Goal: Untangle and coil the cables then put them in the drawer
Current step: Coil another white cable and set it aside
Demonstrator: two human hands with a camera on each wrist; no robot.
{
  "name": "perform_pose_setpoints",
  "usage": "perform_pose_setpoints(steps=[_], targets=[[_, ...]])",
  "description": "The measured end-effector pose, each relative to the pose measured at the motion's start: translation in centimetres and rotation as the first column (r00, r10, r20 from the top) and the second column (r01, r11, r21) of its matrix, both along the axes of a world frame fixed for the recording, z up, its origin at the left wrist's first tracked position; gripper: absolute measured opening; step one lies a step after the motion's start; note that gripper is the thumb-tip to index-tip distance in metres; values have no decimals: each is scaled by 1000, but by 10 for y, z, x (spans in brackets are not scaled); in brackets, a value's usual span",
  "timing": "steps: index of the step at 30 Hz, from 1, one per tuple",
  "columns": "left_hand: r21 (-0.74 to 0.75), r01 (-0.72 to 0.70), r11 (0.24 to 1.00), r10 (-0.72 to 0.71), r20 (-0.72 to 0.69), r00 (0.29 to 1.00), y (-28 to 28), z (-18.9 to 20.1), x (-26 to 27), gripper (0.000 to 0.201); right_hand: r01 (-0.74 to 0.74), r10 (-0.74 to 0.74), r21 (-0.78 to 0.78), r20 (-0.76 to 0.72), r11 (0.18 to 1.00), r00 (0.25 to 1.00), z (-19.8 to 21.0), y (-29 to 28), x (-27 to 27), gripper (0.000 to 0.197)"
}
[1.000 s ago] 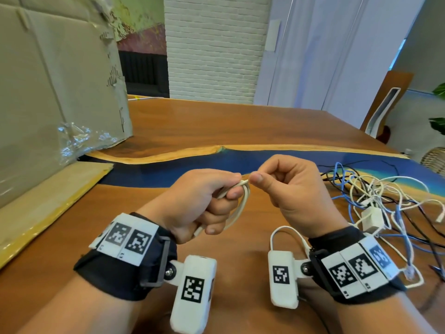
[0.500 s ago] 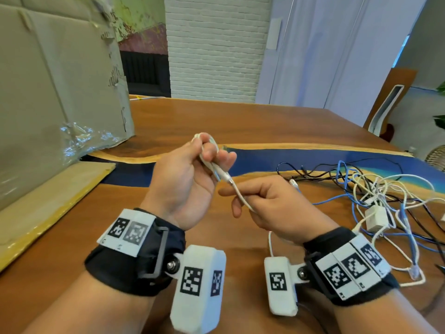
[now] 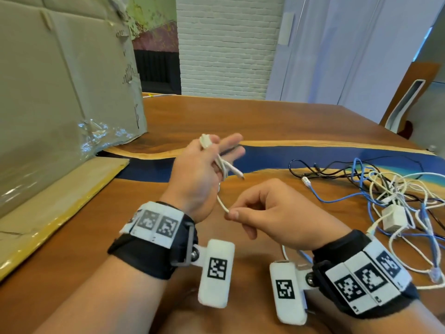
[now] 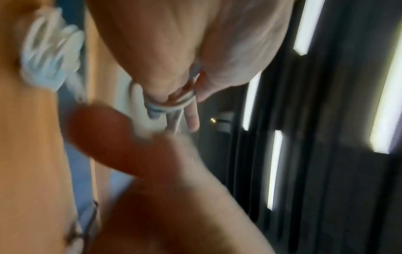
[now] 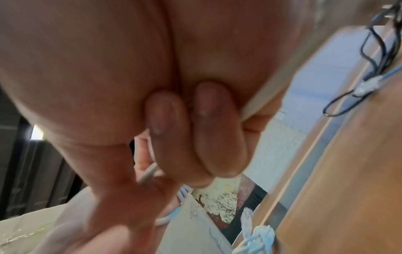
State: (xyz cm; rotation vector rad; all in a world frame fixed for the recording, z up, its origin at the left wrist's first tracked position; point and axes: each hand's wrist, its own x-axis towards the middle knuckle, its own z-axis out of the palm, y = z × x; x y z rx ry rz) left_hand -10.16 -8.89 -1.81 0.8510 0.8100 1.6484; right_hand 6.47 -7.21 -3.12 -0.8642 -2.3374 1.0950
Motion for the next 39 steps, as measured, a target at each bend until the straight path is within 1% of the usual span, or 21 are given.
perform_pose_setpoints(steps=[1, 2, 3, 4, 5, 6, 8, 9, 13, 15, 17, 19, 23, 25, 27, 29, 31, 33, 35, 37, 39], targets=[[5, 36, 999, -34, -205, 978, -2, -1, 2, 15, 17, -17, 13, -32, 1000, 999, 3, 1, 4, 23], [-3, 74, 997, -70, -401, 913, -5, -1, 4, 15, 32, -30, 27, -66, 999, 997, 7, 2, 10, 20], [-25, 107, 994, -102, -565, 819, -8, -1, 6, 15, 43, -40, 37, -97, 998, 994, 11, 4, 17, 16], [-53, 131, 990, -132, -682, 719, -11, -2, 7, 16, 47, -42, 42, -123, 998, 991, 15, 6, 25, 14], [-90, 157, 983, -171, -746, 644, -14, -2, 7, 17, 53, -45, 43, -155, 998, 987, 19, 9, 32, 13], [-130, 185, 974, -216, -775, 594, -15, -2, 7, 18, 69, -59, 42, -198, 997, 978, 21, 11, 39, 12], [-209, 218, 953, -296, -788, 539, -17, 0, 9, 23, 117, -98, 52, -282, 992, 955, 22, 17, 46, 14], [-240, 229, 944, -327, -780, 533, -18, 2, 11, 28, 122, -99, 58, -308, 991, 946, 22, 17, 46, 14], [-291, 320, 901, -430, -688, 585, -19, 4, 14, 50, 152, -136, 16, -363, 988, 922, 16, 21, 43, 15], [-294, 349, 890, -455, -633, 626, -19, 2, 12, 54, 148, -132, 17, -358, 989, 924, 16, 21, 44, 17], [-311, 354, 882, -471, -573, 670, -20, 0, 9, 54, 145, -116, 60, -343, 988, 932, 15, 23, 44, 18], [-322, 374, 870, -491, -486, 723, -20, -1, 10, 50, 184, -135, 111, -349, 977, 927, 12, 26, 43, 17], [-258, 440, 860, -503, -288, 815, -19, 0, 14, 47, 290, -190, 259, -350, 921, 917, 4, 28, 33, 17], [-221, 425, 878, -469, -218, 856, -16, -2, 16, 51, 311, -207, 245, -374, 918, 904, 2, 28, 27, 15], [-187, 373, 909, -405, -181, 896, -13, -4, 17, 52, 297, -208, 178, -393, 938, 895, -1, 26, 21, 16], [-162, 306, 938, -331, -159, 930, -10, -6, 17, 51, 235, -187, 69, -410, 970, 893, -4, 24, 15, 23], [-152, 238, 959, -261, -156, 953, -6, -9, 15, 50, 131, -162, -99, -447, 986, 880, -7, 21, 10, 32], [-146, 191, 971, -216, -176, 960, -3, -11, 13, 50, 78, -150, -170, -466, 982, 872, -10, 19, 5, 29], [-135, 166, 977, -193, -223, 955, -3, -12, 14, 51, 142, -199, -156, -460, 977, 866, -15, 20, 2, 19], [-114, 124, 986, -154, -303, 940, -2, -13, 15, 51, 222, -270, -159, -451, 962, 850, -18, 22, 0, 15], [-72, 53, 996, -79, -418, 905, 2, -15, 15, 49, 230, -284, -175, -425, 957, 860, -19, 24, 0, 13]])
